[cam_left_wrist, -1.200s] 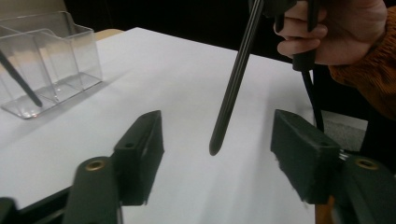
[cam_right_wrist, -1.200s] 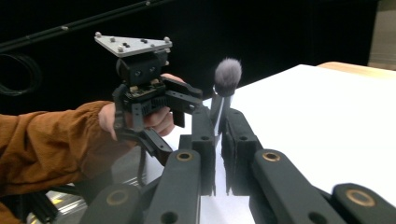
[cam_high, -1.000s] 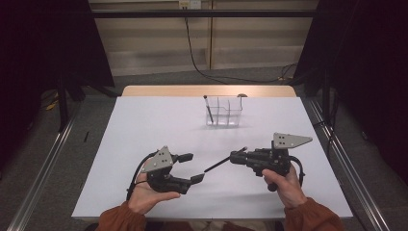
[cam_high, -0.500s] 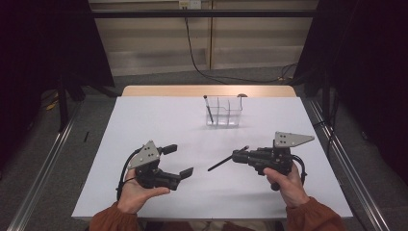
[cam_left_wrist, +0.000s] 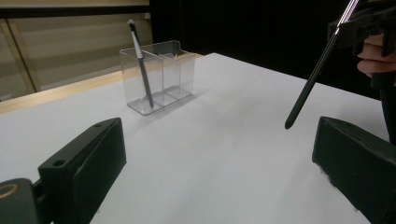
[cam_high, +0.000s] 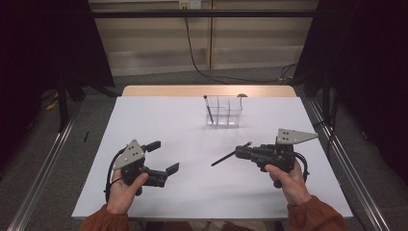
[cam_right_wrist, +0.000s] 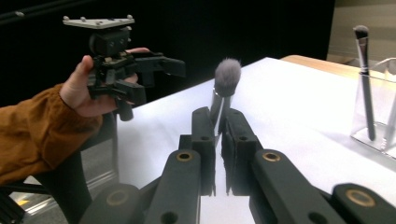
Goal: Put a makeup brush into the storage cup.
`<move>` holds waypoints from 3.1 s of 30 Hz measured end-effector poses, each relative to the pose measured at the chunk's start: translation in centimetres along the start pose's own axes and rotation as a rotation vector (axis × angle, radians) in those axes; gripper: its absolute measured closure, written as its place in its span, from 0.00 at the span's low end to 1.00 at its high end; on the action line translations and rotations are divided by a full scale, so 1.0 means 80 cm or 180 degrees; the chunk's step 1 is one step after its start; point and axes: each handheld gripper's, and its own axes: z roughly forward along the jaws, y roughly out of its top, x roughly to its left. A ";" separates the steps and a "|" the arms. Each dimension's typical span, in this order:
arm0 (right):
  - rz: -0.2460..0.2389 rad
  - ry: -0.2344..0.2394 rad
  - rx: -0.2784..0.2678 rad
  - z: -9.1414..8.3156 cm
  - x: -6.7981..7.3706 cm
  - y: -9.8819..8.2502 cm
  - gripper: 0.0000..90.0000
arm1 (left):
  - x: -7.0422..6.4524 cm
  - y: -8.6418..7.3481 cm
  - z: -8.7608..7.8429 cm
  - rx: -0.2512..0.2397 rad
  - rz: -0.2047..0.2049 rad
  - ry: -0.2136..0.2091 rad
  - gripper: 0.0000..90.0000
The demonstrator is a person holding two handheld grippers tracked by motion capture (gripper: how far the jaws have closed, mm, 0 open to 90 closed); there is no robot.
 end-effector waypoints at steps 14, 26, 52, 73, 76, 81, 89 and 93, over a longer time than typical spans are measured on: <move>0.0031 -0.0151 0.0056 0.000 -0.012 0.011 0.93 | 0.013 -0.021 -0.034 0.0001 -0.0086 0.0301 0.07; 0.0009 -0.0312 0.0094 -0.002 -0.026 0.030 0.93 | 0.029 -0.038 -0.053 -0.0065 -0.0190 0.0588 0.06; -0.0098 -0.0624 0.0206 0.004 -0.067 0.090 0.93 | 0.021 -0.046 -0.058 -0.0032 -0.0088 0.0590 0.05; -0.0206 -0.0854 0.0374 0.029 -0.104 0.139 0.93 | 0.018 -0.046 -0.058 -0.0043 -0.0024 0.0516 0.04; -0.0218 -0.0879 0.0390 0.034 -0.107 0.146 0.93 | 0.018 -0.046 -0.058 -0.0024 0.0003 0.0523 0.04; -0.0259 -0.0927 0.0452 0.045 -0.111 0.160 0.93 | 0.019 -0.046 -0.059 -0.0037 -0.0006 0.0548 0.04; -0.0260 -0.1012 0.0544 0.060 -0.119 0.170 0.93 | 0.024 -0.045 -0.062 -0.0047 -0.0002 0.0594 0.04; -0.0254 -0.1057 0.0621 0.068 -0.126 0.170 0.93 | 0.024 -0.045 -0.063 -0.0038 0.0007 0.0595 0.04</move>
